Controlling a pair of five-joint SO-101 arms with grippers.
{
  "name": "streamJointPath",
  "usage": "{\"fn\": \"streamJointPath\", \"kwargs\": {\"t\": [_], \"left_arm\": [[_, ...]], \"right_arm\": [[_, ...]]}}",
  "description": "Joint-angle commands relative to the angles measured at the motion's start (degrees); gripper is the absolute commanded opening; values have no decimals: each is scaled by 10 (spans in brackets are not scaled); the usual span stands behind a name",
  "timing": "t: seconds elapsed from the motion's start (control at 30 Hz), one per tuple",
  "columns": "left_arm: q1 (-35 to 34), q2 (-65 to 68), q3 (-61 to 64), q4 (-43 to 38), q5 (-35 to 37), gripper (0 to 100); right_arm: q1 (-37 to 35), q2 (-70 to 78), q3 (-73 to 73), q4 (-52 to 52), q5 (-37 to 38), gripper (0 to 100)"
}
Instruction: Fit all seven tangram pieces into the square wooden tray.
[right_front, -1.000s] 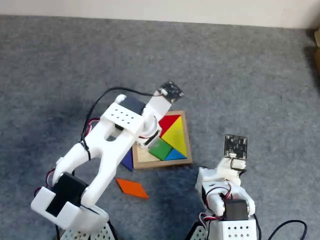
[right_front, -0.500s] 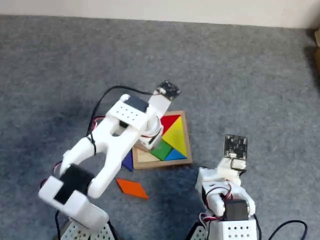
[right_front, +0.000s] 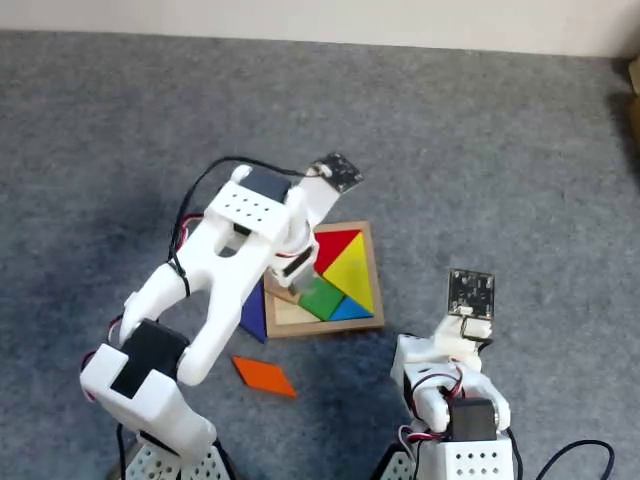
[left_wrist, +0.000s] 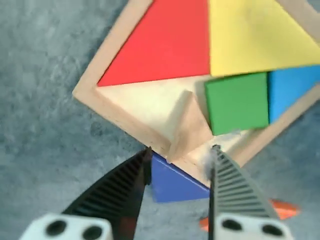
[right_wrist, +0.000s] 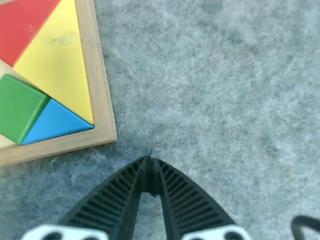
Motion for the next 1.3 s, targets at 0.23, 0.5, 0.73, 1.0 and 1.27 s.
{"fn": "streamJointPath", "kwargs": {"t": [0.23,0.5,0.73,1.0,1.27], "left_arm": [[-6,-2,-22,4,-127,194],[-6,81,-29,-8,-139,189],[-5,80,-26,-22,-132,120],[-6,29,-22,-18,-66,55],[-6,17,-22,-20,27,36]], "right_arm": [[7,-7,66,5,-4,5],[7,-7,66,5,-4,5],[7,-7,66,5,-4,5],[7,-7,66,5,-4,5],[7,-7,66,5,-4,5]]}}
